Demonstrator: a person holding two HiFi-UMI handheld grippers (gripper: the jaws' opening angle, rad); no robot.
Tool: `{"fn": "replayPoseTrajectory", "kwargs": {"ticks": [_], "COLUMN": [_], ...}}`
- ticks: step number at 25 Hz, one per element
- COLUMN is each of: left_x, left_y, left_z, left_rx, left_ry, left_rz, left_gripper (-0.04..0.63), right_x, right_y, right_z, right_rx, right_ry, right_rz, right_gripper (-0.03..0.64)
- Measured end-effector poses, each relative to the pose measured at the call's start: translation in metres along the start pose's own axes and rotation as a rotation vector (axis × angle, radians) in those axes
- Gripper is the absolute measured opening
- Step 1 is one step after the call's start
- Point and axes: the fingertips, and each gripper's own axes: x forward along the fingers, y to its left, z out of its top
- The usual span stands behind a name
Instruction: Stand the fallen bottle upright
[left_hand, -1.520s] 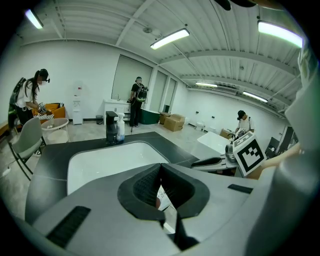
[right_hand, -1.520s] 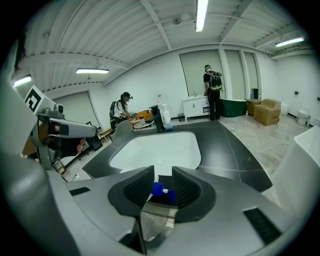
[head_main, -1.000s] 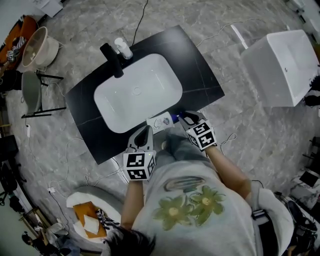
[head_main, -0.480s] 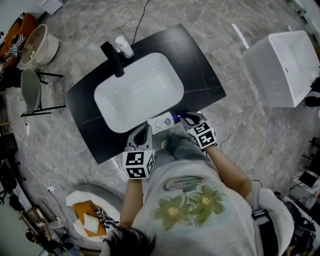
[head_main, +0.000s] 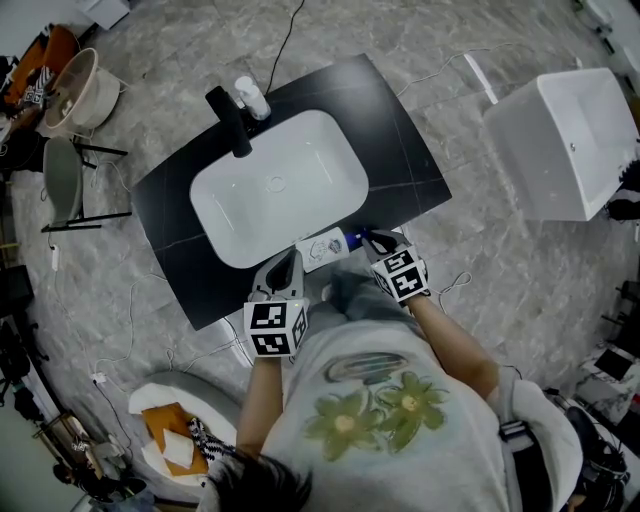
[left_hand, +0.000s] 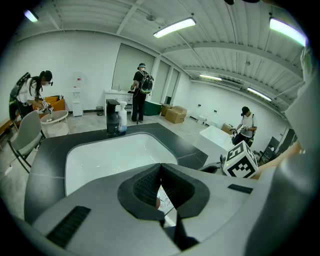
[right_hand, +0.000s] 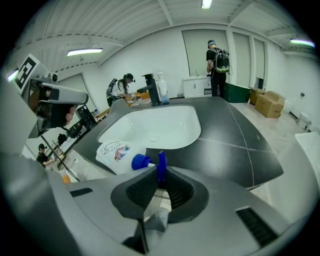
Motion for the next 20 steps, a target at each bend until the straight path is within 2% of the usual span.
{"fn": "replayPoseTrajectory", "kwargs": {"ticks": [20], "left_x": [-0.015], "left_y": [0.013], "left_z": [-0.002], "left_rx": [-0.016], "left_ry": [-0.019], "left_rz": [0.028], "left_gripper": [0.017], "right_x": [-0.012], "right_y": [-0.003], "right_z": [0.029], "right_rx": [-0.072], "right_ry": [-0.065], "right_rz": [-0.07], "right_gripper": [0.054]}}
